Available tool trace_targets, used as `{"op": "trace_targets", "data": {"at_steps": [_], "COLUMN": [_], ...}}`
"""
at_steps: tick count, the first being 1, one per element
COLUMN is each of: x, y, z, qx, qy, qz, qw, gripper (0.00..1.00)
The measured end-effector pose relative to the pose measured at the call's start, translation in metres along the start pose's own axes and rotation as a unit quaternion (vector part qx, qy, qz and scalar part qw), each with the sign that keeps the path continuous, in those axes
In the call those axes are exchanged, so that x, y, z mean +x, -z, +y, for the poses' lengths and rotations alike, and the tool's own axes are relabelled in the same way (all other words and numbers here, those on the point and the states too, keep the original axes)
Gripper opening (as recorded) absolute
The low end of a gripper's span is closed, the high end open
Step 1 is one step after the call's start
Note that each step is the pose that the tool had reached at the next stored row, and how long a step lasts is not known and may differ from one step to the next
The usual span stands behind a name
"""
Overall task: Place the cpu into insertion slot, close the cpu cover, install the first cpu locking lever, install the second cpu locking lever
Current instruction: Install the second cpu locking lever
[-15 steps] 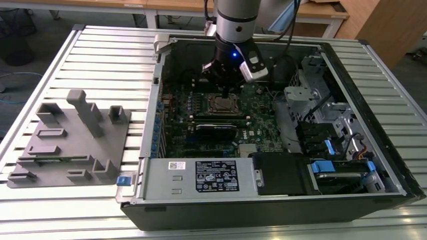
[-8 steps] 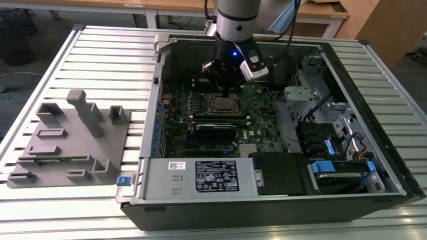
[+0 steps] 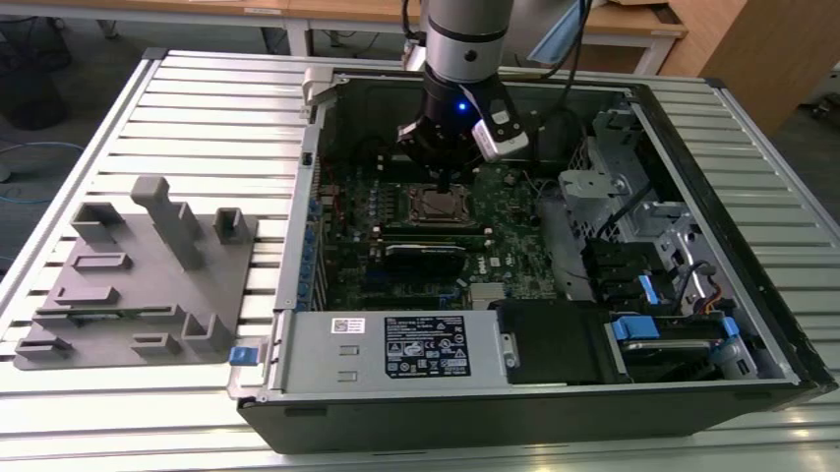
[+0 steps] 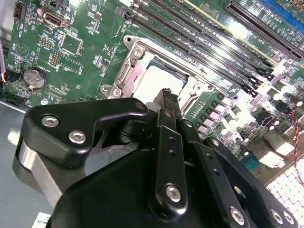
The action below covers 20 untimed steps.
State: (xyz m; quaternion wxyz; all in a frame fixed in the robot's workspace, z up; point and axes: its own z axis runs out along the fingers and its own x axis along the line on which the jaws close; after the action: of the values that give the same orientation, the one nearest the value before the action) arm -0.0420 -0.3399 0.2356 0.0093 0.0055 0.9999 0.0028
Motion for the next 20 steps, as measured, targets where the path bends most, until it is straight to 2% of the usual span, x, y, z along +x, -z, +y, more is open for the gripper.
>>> {"op": "trace_targets", "data": {"at_steps": [3,13,20], "x": [-0.0001,0.0001,0.0021], "y": [0.0028,0.0029,0.0029], "z": [-0.0019,-0.0032,-0.0119], "qx": [0.0,0.0,0.0], "qy": [0.0,0.0,0.0], "qz": [0.0,0.0,0.0], "qw": [1.0,1.0,1.0], "gripper": [0.11,0.11,0.11]}}
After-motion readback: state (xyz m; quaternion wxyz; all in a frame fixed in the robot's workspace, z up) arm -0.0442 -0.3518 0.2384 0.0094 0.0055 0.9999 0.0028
